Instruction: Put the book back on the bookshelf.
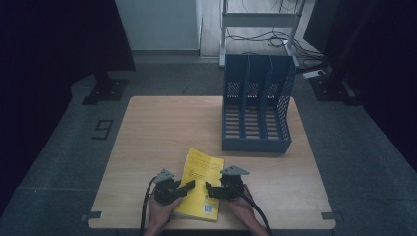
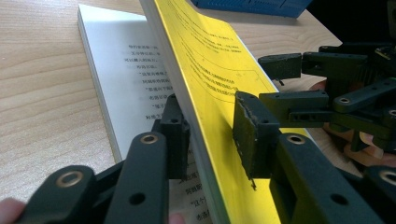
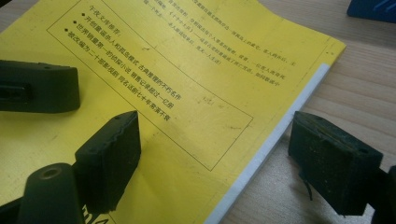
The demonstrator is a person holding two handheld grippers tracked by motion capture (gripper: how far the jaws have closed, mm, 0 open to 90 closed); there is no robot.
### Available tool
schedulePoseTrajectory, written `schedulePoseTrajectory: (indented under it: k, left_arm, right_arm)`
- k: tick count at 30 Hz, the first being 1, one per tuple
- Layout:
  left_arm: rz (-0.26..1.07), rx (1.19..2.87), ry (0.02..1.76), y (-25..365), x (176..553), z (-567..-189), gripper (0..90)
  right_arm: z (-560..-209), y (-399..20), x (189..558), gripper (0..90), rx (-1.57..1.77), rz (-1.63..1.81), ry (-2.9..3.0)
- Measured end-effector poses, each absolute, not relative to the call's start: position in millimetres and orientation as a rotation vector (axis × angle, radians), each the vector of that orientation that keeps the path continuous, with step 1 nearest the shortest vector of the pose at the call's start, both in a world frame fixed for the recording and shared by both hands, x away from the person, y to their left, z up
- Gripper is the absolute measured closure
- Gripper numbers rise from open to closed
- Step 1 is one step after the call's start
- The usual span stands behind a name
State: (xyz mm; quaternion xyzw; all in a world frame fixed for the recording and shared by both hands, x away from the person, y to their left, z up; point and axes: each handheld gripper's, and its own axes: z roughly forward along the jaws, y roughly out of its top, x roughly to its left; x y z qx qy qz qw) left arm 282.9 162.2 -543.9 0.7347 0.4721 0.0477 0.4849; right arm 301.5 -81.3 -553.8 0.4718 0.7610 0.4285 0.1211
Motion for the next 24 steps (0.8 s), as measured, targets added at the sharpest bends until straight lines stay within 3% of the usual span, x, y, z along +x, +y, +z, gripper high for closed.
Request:
schedulePoseTrajectory:
  k: [11,24]
  left_arm:
    - [0.147,1.749,1.108,160.5,277.5,-539.2,78.0]
    - [0.202,1.730,1.077,157.7,273.0,-535.9,80.2]
  right_arm:
    - [-553.9,-84.8,302.7,16.5,1.372,1.278,2.240]
    - [-553.6,-90.5,303.4,16.8,1.334,1.305,2.262]
